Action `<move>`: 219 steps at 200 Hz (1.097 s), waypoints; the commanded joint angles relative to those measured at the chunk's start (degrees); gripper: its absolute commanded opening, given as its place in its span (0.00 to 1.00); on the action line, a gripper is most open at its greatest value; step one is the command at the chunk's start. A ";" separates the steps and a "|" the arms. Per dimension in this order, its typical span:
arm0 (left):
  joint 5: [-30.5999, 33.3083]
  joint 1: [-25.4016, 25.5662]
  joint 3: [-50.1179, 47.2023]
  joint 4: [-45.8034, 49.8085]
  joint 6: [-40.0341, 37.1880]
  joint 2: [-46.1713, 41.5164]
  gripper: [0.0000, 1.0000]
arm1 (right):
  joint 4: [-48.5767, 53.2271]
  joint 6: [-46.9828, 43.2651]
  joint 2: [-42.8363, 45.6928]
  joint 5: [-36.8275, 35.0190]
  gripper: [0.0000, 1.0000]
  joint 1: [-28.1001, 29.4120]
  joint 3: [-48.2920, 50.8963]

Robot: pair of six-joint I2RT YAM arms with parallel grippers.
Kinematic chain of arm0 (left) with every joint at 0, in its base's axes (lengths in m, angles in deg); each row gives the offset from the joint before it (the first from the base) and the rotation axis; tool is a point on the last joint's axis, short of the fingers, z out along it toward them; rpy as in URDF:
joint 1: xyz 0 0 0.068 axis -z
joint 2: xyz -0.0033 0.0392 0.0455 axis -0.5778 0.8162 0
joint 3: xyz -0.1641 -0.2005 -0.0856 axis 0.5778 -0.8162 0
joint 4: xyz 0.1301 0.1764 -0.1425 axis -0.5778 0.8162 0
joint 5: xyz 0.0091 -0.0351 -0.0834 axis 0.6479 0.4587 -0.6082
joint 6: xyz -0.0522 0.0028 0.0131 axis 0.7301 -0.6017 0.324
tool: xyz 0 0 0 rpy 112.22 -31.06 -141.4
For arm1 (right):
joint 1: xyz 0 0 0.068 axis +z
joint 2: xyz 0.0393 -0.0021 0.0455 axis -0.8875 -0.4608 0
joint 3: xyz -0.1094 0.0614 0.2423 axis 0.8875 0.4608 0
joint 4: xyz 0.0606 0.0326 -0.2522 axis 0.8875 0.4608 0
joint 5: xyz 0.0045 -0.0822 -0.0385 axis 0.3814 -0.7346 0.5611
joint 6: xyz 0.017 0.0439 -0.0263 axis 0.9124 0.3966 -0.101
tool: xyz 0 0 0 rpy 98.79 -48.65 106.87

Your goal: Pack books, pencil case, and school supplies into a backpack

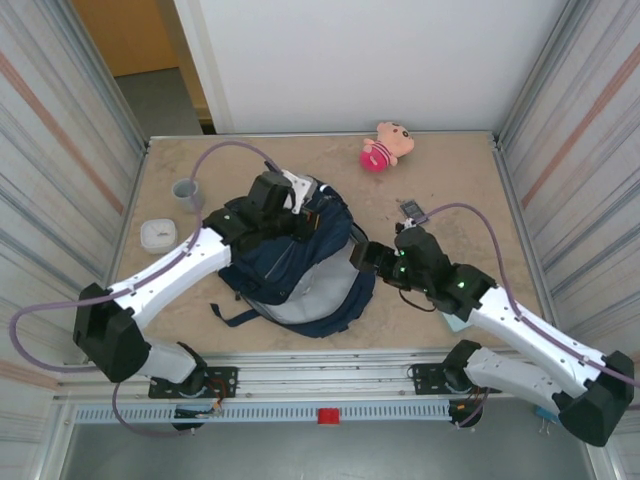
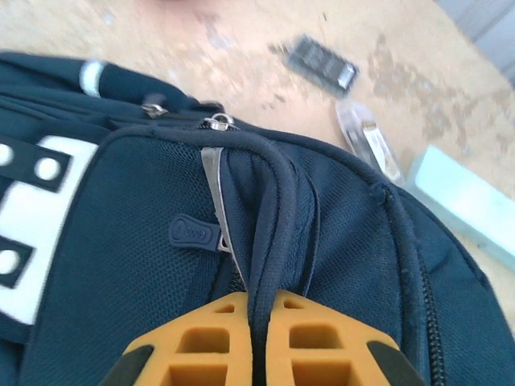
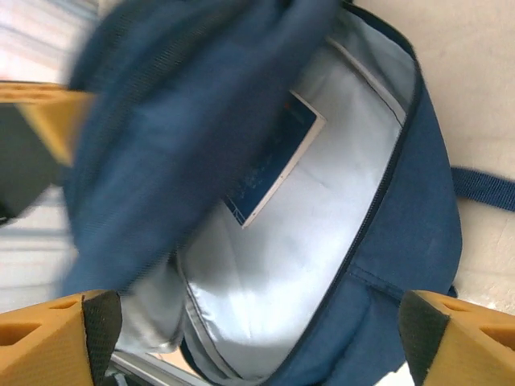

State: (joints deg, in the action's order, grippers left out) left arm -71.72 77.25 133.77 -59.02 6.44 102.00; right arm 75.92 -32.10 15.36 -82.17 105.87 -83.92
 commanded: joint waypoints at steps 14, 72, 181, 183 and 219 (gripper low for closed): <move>-1.75 2.25 -1.93 -0.95 0.46 2.41 0.50 | 0.33 -21.95 -1.22 9.22 0.88 -0.16 -2.57; 0.54 -3.95 -12.12 -2.26 10.78 -11.26 0.85 | -4.21 -52.03 -7.00 8.40 0.84 11.62 0.29; -0.88 -15.36 -31.26 1.27 22.90 -30.87 0.84 | -17.76 -69.67 -36.21 -8.58 0.53 26.56 2.30; -1.01 -15.66 -31.34 1.35 22.93 -31.19 0.84 | -17.57 -69.74 -36.38 -8.74 0.48 26.56 2.09; -0.07 -17.99 -32.52 4.58 22.72 -36.98 0.82 | -12.74 -70.00 -30.30 -11.85 0.00 26.41 -0.56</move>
State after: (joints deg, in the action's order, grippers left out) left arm -72.22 59.94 102.06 -56.75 28.03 68.63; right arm 61.21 -100.01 -19.92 -88.44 132.64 -83.28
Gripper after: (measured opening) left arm 0.817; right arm 0.058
